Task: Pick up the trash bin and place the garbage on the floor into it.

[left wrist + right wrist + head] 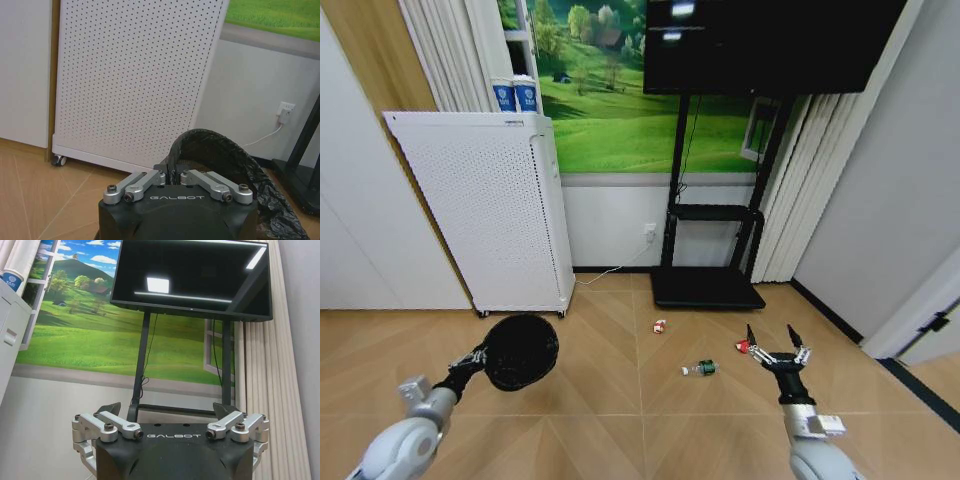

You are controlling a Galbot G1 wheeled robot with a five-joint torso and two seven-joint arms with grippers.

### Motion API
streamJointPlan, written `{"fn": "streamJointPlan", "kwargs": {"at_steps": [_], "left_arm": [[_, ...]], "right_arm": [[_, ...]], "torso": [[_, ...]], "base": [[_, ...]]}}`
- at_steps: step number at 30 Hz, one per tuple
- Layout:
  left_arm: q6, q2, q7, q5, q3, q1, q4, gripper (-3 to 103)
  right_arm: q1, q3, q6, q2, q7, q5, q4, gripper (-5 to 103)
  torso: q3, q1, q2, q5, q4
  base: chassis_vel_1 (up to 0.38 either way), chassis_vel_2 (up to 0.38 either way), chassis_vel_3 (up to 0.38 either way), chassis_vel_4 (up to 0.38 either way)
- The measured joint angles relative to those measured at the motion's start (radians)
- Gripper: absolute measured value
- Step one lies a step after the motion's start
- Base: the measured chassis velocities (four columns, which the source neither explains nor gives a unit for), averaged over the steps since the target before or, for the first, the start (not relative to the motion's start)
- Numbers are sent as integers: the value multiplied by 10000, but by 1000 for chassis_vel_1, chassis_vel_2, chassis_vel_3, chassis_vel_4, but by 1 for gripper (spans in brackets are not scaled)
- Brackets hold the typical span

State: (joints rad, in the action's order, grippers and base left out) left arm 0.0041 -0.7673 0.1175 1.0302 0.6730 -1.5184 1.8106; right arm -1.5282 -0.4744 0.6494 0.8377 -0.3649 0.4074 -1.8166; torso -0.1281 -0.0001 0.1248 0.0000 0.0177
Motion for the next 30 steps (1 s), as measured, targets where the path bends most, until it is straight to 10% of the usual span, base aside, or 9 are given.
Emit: {"fn": "streamJointPlan", "kwargs": {"at_steps": [30], "left_arm": [[-145, -508, -169, -286, 25, -322, -79, 7]], "right_arm": [[31, -39, 291, 244, -96, -820, 479, 100]], "torso": [[-5, 1, -2, 1, 1]], "base": [[-298, 58, 313, -53]]}}
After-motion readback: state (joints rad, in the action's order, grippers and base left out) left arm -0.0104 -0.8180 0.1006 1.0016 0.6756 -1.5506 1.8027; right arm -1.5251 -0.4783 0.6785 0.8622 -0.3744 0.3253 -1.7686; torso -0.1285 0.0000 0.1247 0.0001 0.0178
